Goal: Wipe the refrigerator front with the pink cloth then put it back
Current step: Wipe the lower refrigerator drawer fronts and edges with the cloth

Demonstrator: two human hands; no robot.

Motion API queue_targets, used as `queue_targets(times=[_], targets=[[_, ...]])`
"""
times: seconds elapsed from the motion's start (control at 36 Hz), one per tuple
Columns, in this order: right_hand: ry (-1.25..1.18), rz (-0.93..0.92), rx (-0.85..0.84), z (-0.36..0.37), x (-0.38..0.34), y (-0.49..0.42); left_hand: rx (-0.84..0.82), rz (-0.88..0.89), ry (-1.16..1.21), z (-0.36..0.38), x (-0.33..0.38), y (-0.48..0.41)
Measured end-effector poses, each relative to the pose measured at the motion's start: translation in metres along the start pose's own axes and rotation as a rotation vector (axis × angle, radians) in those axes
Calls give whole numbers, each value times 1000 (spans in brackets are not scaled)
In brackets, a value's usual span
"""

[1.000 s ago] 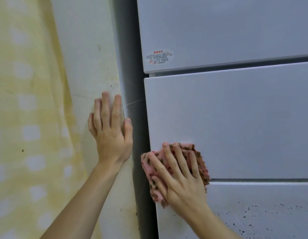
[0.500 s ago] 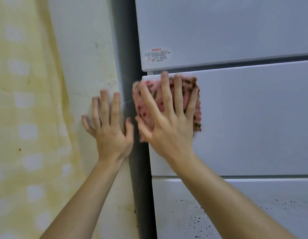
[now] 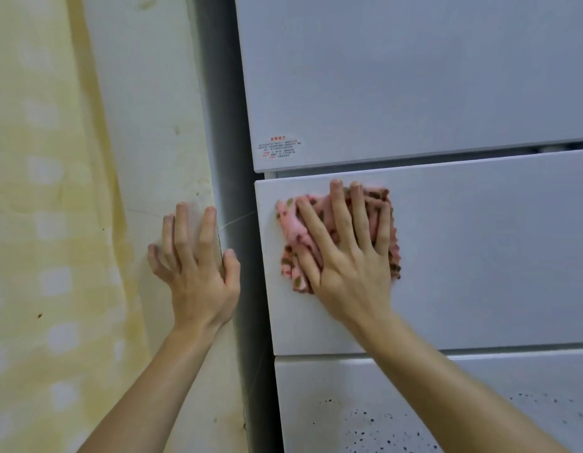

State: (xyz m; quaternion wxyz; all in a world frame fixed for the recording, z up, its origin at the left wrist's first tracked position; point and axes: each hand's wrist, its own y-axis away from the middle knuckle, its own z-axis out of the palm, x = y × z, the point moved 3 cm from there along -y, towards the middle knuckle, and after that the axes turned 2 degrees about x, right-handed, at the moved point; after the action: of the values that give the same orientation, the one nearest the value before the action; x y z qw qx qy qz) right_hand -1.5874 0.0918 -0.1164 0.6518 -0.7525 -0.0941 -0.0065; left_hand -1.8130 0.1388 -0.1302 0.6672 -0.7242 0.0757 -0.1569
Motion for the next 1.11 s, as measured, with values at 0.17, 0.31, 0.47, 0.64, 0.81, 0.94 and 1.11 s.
queue_targets(times=[0.17,0.31,0.47,0.64,0.81,0.94,1.11], targets=[[36,122,76,-7,9,-54,-3,-19,29,3,7,-2],[24,19,-30,-1,1,34,-7,-47,53,-3,14,2],[43,-96,-131,0,24,133,-24,43,128,-13,43,20],[28,-93,-150,-5,38,136,-123,162,174,-8,84,42],[48,29,9,-17,56,50,-131,127,165,-8,101,45],[22,160,92,-28,74,-40,-96,134,168,-7,115,32],[23,123,116,-24,70,-5,-79,126,161,-1,125,26]])
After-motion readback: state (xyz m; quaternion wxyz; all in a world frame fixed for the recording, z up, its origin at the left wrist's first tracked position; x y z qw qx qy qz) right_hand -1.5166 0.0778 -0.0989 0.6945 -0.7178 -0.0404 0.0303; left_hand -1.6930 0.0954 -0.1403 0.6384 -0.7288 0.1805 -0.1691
